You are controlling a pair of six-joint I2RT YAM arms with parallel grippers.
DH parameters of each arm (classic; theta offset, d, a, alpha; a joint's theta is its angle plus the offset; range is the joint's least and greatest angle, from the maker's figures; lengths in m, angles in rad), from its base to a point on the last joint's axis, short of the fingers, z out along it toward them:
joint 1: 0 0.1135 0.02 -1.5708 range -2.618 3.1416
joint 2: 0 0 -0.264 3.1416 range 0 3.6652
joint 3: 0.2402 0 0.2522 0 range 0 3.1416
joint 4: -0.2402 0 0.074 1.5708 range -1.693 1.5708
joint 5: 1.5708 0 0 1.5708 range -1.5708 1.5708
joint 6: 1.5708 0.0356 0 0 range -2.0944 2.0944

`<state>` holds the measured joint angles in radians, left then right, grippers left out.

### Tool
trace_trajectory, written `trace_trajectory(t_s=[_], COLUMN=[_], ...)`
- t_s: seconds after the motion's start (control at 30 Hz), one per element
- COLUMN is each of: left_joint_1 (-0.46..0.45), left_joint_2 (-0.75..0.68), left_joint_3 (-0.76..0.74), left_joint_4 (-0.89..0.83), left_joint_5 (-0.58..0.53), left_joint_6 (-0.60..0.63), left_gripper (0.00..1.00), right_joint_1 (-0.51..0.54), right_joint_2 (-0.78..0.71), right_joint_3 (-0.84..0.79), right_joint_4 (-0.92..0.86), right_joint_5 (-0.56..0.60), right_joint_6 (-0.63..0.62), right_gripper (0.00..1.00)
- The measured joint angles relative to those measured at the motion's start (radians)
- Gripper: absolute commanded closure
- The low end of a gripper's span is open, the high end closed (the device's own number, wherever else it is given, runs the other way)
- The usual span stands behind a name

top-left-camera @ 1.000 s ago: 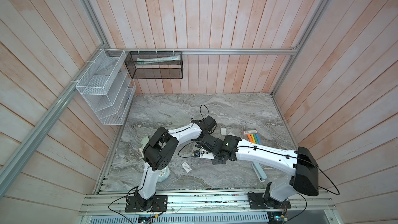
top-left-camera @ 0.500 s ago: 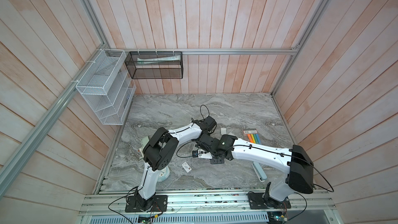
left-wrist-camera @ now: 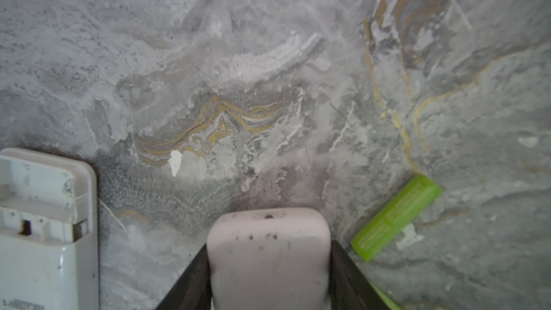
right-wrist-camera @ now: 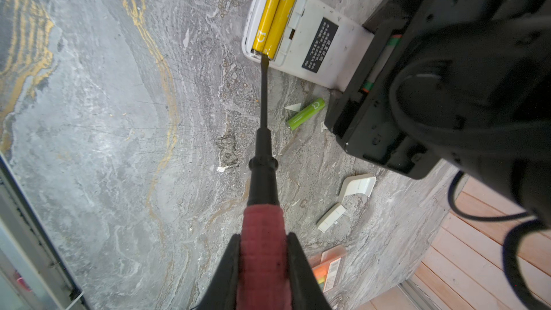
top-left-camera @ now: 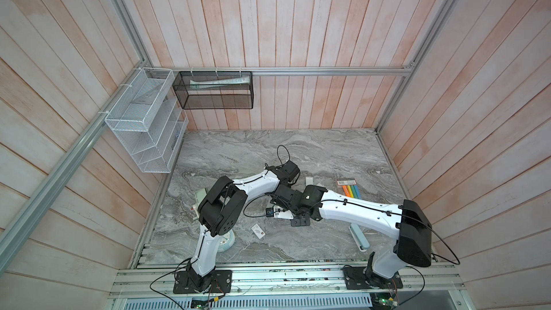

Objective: Unload the batteries from the remote control

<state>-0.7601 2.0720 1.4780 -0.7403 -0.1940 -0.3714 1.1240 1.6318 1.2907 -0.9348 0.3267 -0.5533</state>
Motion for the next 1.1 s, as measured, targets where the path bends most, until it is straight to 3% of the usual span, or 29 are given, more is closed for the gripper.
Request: trace_trajectory(t_s=[1.1], left_joint_1=[-0.006], left_joint_2=[0.008], left_joint_3=[0.01], left_joint_4=[-0.008], left_joint_5=[-0.009], left_joint_6=[0.0], left_gripper=[0.48], right_joint_1=[-0.002], right_joint_2=[0.023], right_joint_3=[0.016], right_joint_4=[0.0], right_joint_5=[0.001], right_joint_6=[0.008], right_gripper=[1.0])
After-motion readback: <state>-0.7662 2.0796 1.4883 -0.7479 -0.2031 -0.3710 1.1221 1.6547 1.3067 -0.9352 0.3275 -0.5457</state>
